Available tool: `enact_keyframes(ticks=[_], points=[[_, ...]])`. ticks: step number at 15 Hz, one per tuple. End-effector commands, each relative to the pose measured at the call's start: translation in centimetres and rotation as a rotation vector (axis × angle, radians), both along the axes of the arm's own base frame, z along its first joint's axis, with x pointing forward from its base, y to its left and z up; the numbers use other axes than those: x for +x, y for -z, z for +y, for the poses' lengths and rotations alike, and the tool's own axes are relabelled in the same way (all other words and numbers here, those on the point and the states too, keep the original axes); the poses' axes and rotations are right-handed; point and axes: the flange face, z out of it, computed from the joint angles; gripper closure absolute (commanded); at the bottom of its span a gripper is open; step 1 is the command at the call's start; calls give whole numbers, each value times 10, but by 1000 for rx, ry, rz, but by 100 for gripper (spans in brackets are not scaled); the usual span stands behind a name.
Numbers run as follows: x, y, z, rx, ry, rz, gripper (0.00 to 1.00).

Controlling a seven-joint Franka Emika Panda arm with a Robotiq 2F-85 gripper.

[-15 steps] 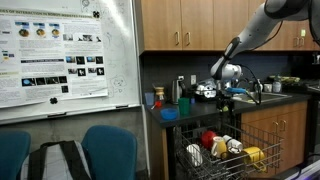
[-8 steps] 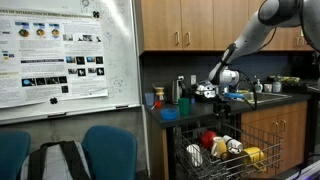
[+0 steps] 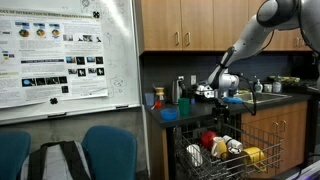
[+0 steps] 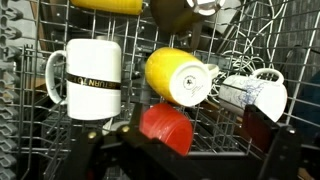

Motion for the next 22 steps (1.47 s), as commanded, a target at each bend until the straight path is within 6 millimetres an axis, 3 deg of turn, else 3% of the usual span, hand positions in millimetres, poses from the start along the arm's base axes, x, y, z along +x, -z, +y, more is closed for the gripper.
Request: enact_keyframes(ticks=[1,7,15,22], points=[[-10,13,-3,25,39,-35,0],[-12,40,-7,3,67,-93,0],[7,72,1,-5,70,-182,0],[24,86,-7,-6,102,-224,0]])
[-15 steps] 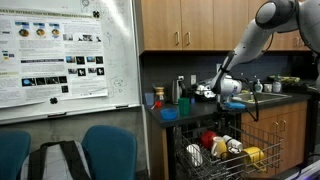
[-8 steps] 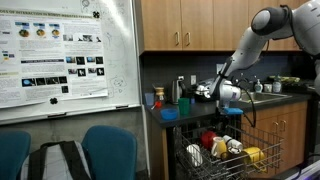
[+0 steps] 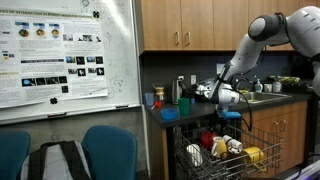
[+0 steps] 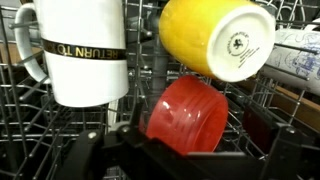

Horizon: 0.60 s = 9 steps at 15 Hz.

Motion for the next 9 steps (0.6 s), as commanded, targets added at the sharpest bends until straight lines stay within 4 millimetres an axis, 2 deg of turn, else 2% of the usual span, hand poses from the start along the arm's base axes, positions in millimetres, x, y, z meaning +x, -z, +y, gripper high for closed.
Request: enact_keyframes(ticks=[1,4,9], points=[[15,6,-5,10,8,-30,0],[25,10,-4,18,5,-39,0],[27,24,2,32,-11,-22,0]])
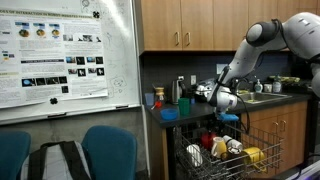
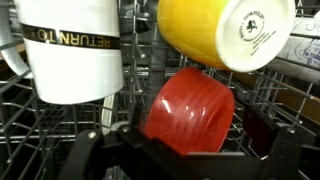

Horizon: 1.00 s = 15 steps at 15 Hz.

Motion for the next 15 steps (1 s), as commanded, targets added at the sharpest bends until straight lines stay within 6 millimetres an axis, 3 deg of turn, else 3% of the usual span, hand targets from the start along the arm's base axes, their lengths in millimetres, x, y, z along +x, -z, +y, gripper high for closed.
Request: enact_keyframes(ticks=[1,9,15], points=[[14,7,1,10,-17,-16,0],[10,7,1,8,-21,-27,0],[3,-23,13,17,-19,-22,0]])
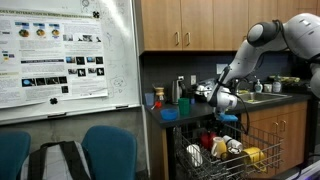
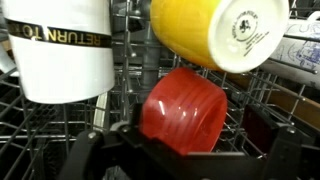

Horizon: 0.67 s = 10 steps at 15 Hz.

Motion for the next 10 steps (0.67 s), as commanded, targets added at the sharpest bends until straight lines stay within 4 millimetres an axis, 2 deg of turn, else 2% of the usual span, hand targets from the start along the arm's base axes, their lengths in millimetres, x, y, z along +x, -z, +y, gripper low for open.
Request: enact_keyframes(ticks=[1,10], points=[[1,-24,9,-2,0,-8,0],[-17,-18,23,6,21,29,0]])
